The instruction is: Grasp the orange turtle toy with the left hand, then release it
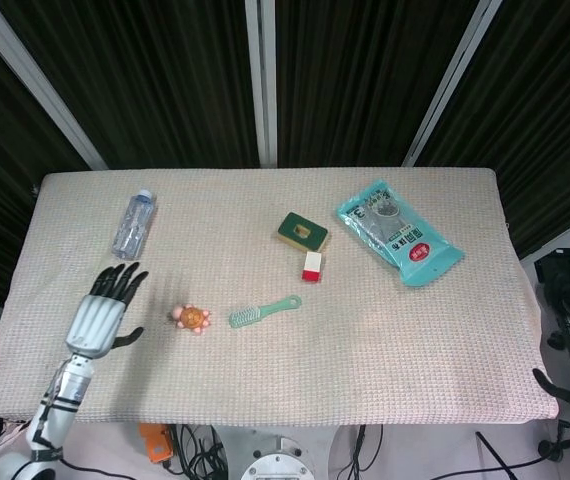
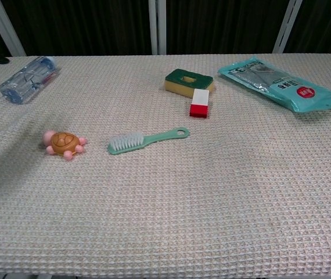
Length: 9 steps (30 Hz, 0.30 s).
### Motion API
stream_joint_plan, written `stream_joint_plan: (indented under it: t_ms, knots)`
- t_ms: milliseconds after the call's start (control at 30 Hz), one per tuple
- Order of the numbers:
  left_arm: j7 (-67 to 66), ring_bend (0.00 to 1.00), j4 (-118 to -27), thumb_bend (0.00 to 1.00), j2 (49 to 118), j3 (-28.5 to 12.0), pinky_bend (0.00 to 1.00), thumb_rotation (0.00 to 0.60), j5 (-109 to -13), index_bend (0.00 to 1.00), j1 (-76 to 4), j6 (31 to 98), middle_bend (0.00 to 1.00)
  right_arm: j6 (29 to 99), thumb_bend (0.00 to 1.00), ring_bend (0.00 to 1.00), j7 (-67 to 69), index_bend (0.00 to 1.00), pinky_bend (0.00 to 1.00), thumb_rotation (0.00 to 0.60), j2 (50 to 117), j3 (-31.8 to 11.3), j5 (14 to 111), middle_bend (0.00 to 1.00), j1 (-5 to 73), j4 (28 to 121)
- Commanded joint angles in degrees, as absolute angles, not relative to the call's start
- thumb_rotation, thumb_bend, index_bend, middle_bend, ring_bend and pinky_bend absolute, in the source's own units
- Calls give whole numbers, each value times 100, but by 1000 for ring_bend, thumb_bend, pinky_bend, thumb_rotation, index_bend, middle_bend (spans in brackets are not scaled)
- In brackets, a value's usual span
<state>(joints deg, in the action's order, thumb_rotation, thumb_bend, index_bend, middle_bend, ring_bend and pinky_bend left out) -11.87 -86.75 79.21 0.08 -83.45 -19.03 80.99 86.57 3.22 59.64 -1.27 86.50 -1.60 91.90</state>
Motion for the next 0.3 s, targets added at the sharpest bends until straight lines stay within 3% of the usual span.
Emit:
stream_joint_plan:
  t_ms: [33, 167, 300]
  knots:
    - [-303, 0, -8637, 159, 7410, 379, 87, 600, -8469, 85, -1116, 8828, 4, 8650, 132, 0, 198, 0, 0, 600, 5979, -116, 8700, 0, -136, 9278]
    - [80, 0, -8257, 159, 7304, 636, 83, 600, -8548, 85, -696, 9055, 8, 8647, 131, 0, -36, 0, 0, 600, 6009, -85, 8795, 0, -109, 9424]
    - [432, 0, -7977, 161, 7408, 615, 79, 600, -8592, 85, -439, 9278, 10, 8629, 132, 0, -270, 0, 0, 600, 6015, -40, 8866, 0, -96, 9576]
